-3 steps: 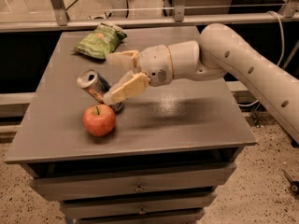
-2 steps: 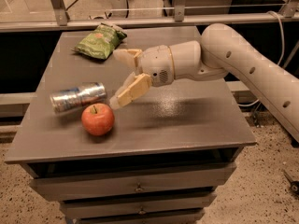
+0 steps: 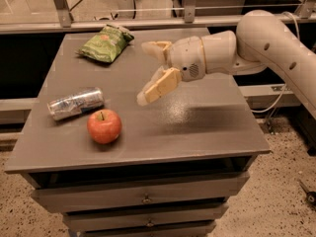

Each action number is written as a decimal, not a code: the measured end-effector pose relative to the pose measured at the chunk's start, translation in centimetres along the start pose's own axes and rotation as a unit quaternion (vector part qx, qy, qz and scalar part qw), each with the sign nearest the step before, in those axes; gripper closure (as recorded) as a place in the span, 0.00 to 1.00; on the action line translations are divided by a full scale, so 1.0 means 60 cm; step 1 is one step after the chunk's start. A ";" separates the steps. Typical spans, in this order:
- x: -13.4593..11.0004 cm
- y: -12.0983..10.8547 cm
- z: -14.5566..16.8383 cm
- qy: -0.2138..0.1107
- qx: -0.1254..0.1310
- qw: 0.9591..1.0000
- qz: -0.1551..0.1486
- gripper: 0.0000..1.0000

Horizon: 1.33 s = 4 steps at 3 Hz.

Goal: Move redbull can near apple

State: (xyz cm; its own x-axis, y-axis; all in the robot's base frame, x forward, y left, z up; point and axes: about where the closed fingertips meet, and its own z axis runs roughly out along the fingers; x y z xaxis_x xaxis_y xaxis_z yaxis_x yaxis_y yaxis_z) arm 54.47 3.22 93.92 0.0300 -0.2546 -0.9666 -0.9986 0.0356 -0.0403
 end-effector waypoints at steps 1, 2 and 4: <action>0.006 -0.023 -0.041 0.018 0.018 1.000 -0.004 0.00; 0.011 -0.054 -0.090 0.026 0.034 0.999 -0.001 0.00; 0.018 -0.130 -0.167 0.049 0.060 0.997 -0.023 0.00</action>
Offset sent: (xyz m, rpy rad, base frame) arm 0.0562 -0.1038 0.0190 -0.0653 -0.0282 -0.1244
